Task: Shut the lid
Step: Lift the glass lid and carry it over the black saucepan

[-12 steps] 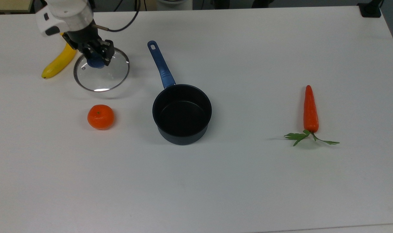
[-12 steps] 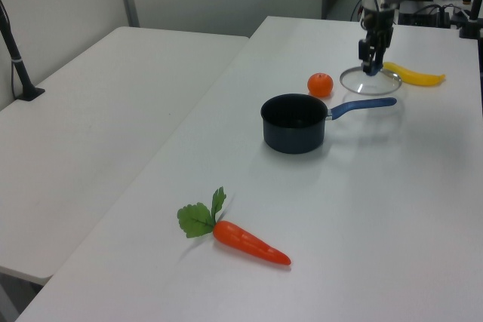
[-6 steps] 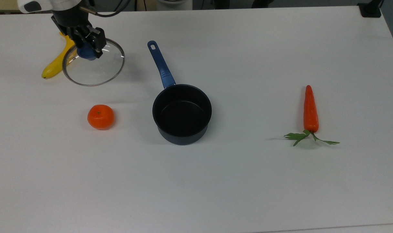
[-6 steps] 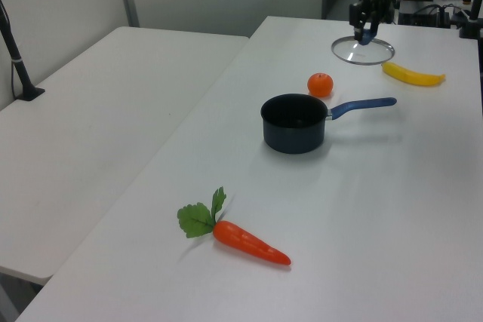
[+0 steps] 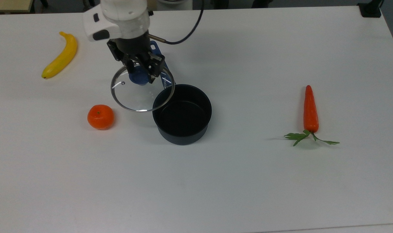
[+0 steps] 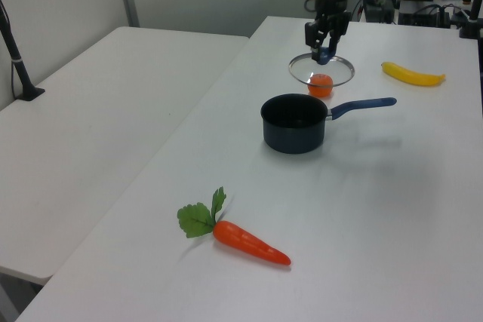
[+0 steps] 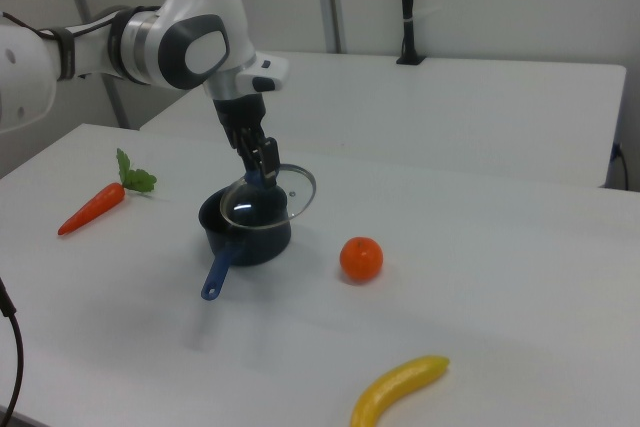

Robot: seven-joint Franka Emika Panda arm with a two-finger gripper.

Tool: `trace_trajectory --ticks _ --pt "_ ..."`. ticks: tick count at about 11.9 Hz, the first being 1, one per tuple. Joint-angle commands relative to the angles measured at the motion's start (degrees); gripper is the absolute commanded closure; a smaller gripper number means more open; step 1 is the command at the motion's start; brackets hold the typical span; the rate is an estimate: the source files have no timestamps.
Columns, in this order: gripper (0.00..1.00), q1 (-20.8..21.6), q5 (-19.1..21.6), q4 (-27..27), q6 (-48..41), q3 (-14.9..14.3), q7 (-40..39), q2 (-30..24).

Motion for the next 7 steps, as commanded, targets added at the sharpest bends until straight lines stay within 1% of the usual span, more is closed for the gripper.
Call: trace_trajectory --ticks 1,4,7 --pt "0.64 3.35 1.38 5.16 -1.74 -0.52 2.89 4.54" --pt "0.64 4.59 2.26 6.21 -1.48 1.5 5.18 7.01" --pt "0.64 5.55 2.88 8.85 -0.6 1.94 7.47 9.74"
